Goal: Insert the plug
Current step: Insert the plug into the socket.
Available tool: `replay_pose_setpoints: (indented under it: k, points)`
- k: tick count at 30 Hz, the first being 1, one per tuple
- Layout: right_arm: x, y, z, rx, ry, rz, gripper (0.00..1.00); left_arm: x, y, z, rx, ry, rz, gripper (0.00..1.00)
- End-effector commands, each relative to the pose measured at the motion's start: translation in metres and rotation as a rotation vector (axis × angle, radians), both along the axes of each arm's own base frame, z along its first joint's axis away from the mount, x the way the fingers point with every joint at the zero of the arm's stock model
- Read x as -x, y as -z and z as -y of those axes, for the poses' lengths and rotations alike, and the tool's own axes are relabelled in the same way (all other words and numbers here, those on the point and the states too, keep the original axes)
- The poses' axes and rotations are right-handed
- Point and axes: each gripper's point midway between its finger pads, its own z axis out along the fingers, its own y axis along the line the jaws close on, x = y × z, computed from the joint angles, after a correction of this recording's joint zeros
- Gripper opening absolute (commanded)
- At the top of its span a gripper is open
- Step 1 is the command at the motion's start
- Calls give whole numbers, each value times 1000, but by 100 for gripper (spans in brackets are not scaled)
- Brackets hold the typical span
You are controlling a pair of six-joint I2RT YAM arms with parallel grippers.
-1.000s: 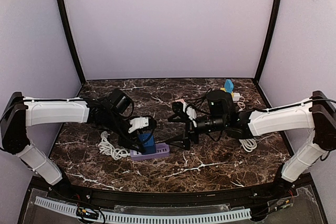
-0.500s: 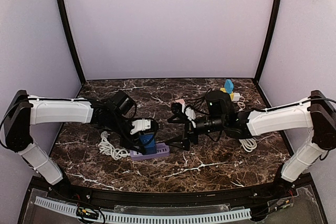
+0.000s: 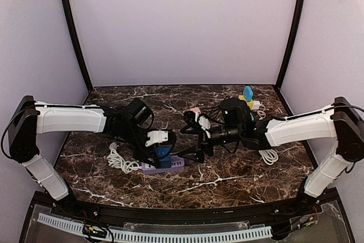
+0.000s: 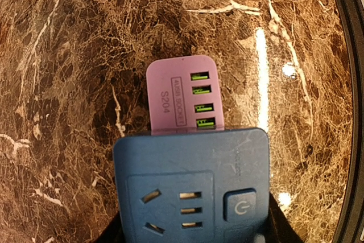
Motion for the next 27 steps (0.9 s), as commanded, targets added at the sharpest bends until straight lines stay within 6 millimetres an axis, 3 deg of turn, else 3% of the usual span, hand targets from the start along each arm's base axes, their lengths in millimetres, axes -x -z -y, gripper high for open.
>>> replay_pose_setpoints:
  k: [1, 5, 7, 8, 10, 15, 20, 23, 25, 27]
  points:
    - [-9, -6, 0, -15, 33, 12, 99, 66, 63, -58, -305, 42, -284, 1]
    - [-16, -7, 2, -5, 71, 22, 99, 64, 53, -45, -246, -10, -313, 2]
    - [-18, -8, 4, -4, 93, 27, 99, 50, 42, -33, -206, -42, -267, 34]
    - [-20, -10, 5, -5, 103, 31, 99, 47, 37, -29, -189, -46, -258, 62]
    - [-22, -14, 6, -14, 122, 41, 99, 37, 15, -14, -135, -41, -237, 93]
    - [-31, -25, 11, -31, 185, 62, 99, 13, -24, 2, -97, -30, -138, 99]
    - [-47, -43, 20, -54, 296, 80, 99, 18, -57, -4, -85, 29, -97, 99]
    - [-73, -53, 28, -44, 415, 59, 99, 19, -78, -18, -114, 41, -70, 99]
    - [-96, -55, 32, -17, 493, 19, 99, 9, -97, -30, -100, -6, -53, 99]
    - [-124, -51, 36, 37, 580, -36, 98, -14, -118, -49, -78, -109, -27, 99]
